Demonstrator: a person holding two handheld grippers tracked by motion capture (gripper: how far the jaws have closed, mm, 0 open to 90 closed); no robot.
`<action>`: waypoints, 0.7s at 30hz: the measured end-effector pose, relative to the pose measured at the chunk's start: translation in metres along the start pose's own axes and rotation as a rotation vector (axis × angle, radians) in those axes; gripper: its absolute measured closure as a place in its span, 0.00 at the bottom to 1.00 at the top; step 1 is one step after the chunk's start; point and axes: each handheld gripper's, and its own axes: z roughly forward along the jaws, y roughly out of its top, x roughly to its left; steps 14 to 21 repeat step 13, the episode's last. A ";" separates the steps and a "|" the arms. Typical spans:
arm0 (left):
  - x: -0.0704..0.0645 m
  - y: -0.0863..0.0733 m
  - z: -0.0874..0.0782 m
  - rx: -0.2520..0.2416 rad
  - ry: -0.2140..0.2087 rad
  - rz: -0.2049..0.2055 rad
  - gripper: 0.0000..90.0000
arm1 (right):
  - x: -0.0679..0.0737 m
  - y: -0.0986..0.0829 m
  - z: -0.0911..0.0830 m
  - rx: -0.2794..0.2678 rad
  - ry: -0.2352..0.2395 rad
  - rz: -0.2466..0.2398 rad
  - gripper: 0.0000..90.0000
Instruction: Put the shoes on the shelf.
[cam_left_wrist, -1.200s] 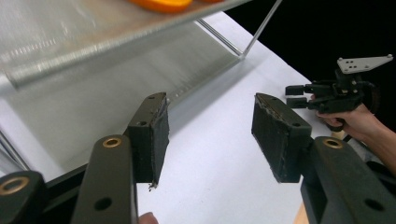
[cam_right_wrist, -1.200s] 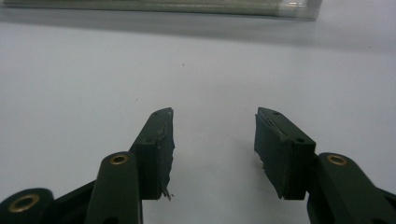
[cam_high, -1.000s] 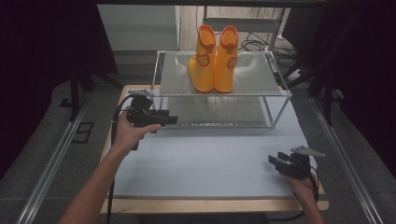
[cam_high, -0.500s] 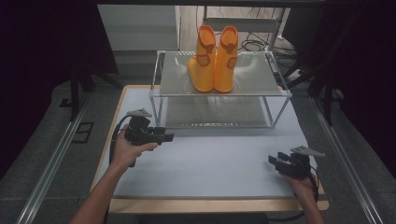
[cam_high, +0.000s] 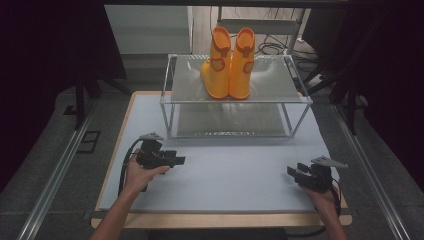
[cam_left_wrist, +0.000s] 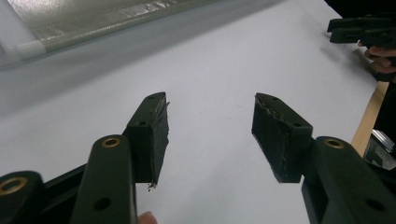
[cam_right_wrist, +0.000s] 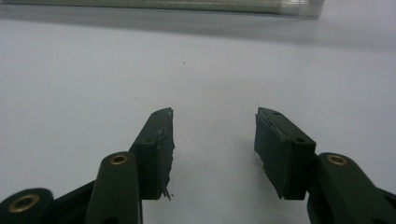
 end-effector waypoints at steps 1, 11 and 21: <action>0.000 0.000 0.000 0.000 0.000 0.000 0.51 | 0.000 0.000 0.000 -0.001 0.000 0.000 0.52; -0.002 0.002 -0.001 -0.006 0.004 0.004 0.51 | 0.001 0.001 -0.002 -0.010 0.000 -0.001 0.52; -0.001 0.002 0.000 -0.004 0.000 0.002 0.51 | 0.001 0.002 -0.002 -0.015 0.000 0.000 0.52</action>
